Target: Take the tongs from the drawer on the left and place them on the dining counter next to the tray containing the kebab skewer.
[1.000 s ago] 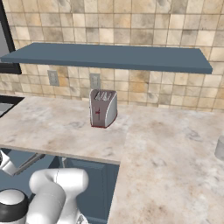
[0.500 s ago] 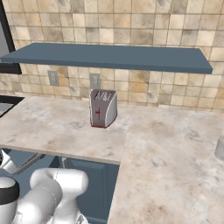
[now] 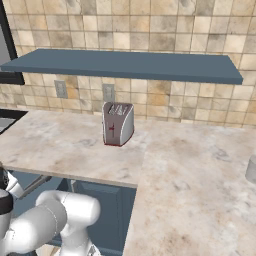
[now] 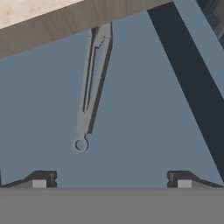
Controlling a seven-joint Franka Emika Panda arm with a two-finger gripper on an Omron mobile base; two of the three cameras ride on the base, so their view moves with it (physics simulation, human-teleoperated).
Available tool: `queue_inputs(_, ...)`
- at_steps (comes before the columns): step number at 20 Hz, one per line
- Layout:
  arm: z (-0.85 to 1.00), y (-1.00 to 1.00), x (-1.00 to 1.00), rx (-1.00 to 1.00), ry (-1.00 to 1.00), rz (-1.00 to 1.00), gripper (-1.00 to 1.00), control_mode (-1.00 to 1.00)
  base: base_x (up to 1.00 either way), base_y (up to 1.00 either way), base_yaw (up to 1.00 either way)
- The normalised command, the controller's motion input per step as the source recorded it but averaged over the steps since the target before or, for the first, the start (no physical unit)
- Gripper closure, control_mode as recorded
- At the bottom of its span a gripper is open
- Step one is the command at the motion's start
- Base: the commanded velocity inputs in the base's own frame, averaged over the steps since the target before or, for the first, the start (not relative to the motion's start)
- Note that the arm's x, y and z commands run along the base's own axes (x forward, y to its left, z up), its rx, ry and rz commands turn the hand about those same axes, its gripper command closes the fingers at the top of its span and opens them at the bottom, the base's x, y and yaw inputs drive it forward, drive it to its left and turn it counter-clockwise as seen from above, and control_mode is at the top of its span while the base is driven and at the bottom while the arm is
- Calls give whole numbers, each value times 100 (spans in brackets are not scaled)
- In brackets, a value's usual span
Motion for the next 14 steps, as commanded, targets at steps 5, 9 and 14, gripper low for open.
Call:
queue_inputs(5,-33,12,20,1,1,0,-100,-100,0,0,0)
queue_inputs(9,-31,9,16,0,0,0,-100,-100,0,0,0)
queue_inputs(14,-25,12,24,0,0,0,-100,-100,0,0,0)
